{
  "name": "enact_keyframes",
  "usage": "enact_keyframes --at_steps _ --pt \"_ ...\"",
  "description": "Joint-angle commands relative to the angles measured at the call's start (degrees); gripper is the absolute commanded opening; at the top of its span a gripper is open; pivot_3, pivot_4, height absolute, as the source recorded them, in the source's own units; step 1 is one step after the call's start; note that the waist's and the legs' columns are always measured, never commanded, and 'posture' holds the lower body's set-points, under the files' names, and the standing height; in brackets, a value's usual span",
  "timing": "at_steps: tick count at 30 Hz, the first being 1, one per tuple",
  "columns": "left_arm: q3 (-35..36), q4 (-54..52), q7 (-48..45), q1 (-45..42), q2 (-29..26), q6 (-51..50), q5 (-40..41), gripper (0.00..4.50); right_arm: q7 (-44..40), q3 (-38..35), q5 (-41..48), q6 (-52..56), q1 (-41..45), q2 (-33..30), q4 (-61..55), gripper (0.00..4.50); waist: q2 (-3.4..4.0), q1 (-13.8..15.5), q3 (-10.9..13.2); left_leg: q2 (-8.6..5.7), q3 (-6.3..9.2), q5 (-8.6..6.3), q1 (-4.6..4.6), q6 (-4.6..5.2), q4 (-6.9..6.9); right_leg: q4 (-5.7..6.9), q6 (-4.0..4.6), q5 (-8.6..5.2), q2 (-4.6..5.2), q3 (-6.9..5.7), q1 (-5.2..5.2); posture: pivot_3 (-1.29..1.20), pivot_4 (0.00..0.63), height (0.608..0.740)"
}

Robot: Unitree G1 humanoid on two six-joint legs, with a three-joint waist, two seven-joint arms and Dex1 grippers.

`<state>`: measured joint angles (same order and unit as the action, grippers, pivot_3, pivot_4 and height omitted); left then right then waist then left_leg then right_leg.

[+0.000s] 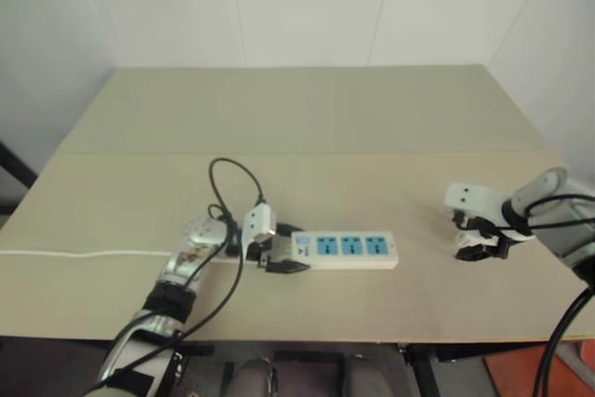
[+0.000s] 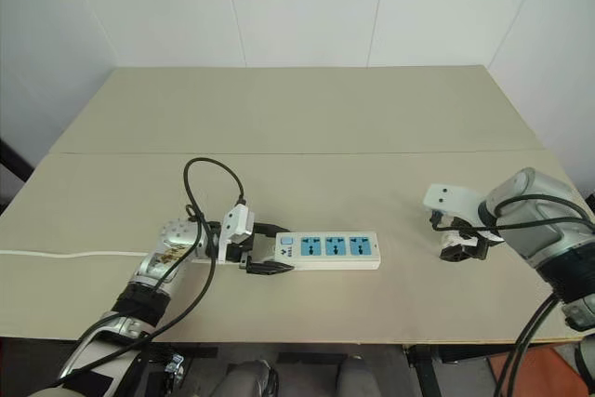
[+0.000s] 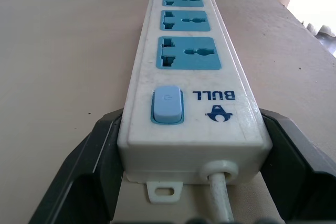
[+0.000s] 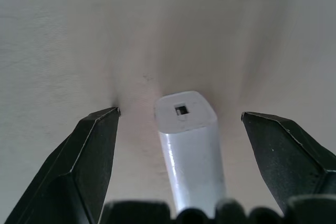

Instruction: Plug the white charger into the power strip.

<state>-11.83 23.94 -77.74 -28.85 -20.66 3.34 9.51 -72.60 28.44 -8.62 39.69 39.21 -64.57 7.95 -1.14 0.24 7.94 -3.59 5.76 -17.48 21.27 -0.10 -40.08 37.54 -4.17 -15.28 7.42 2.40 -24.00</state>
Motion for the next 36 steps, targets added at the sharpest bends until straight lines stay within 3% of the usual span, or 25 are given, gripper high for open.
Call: enact_keyframes --at_steps 1,4,12,16,20,24,28,33,36 --pt "-2.0 -0.5 -0.6 1.2 0.1 -0.9 -0.1 3.28 -0.1 -0.5 -2.4 -2.2 0.7 0.9 2.6 4.34 -0.03 -0.1 0.0 0.00 0.00 0.00 -0.01 -0.01 -0.01 0.00 0.00 0.00 0.00 0.00 0.02 0.00 0.150 0.740" --pt "-1.9 -0.8 -0.5 1.3 -0.2 -1.2 -0.1 3.28 -1.1 -0.5 -3.2 -3.1 0.7 0.9 3.2 3.76 -0.04 -0.2 0.0 0.00 0.01 0.00 -0.03 -0.01 -0.02 0.00 -0.02 0.01 0.00 0.00 0.05 0.00 0.150 0.740" --pt "-1.9 -0.5 -0.5 1.0 -0.4 -1.2 -0.3 3.28 -2.4 -1.4 -3.9 -4.0 -0.8 0.4 1.9 1.24 -0.04 -0.3 0.0 0.00 0.01 0.00 -0.02 0.00 -0.05 0.00 -0.03 0.02 0.00 0.00 0.05 0.00 0.150 0.740" --pt "-2.0 0.5 -0.7 0.3 -0.5 -0.9 -0.5 3.28 -1.2 -3.5 -3.0 -3.7 -1.6 0.4 0.5 1.17 -0.04 -0.3 0.0 0.00 0.02 0.00 -0.02 0.00 -0.05 0.00 -0.03 0.02 0.00 0.00 0.05 0.00 0.150 0.740" --pt "-2.5 2.4 -1.5 -1.2 -0.4 -0.3 -1.0 3.28 0.4 -12.4 3.6 -0.7 0.1 3.4 -5.5 1.17 -0.04 -0.4 0.0 0.00 0.00 0.01 0.00 -0.01 -0.04 0.03 -0.03 0.02 0.00 0.02 0.00 0.00 0.150 0.740" --pt "-2.7 3.3 -2.9 -1.8 -0.8 0.6 -0.9 3.28 1.7 -22.8 13.9 1.1 -1.0 9.8 -13.6 1.17 -0.05 -0.7 0.0 0.02 0.02 0.02 0.00 -0.03 -0.03 0.08 -0.02 0.03 0.00 0.01 -0.03 0.00 0.150 0.740" --pt "-2.5 4.5 -3.4 -2.7 -1.0 1.0 -0.9 3.28 6.0 -33.4 26.1 -0.3 -4.9 20.8 -22.3 1.17 -0.09 -0.6 0.0 0.01 0.11 0.00 0.02 0.00 -0.01 0.06 -0.03 0.03 0.00 -0.03 -0.01 0.00 0.150 0.740" --pt "-2.4 6.5 -3.6 -4.2 -0.6 1.3 -1.0 3.28 14.2 -33.7 31.0 -6.2 -11.1 34.3 -26.9 1.17 -0.10 -0.7 0.0 -0.02 0.16 0.00 0.01 -0.01 -0.02 0.10 -0.04 0.04 0.01 -0.04 -0.03 0.00 0.150 0.740" --pt "-2.4 7.5 -3.7 -4.7 -0.5 1.6 -1.1 3.28 15.8 -31.3 32.0 -8.5 -13.0 38.8 -25.9 1.17 -0.09 -0.9 0.0 -0.05 0.16 0.03 0.00 -0.04 -0.03 0.16 -0.04 0.04 0.02 -0.02 -0.05 0.00 0.150 0.740"
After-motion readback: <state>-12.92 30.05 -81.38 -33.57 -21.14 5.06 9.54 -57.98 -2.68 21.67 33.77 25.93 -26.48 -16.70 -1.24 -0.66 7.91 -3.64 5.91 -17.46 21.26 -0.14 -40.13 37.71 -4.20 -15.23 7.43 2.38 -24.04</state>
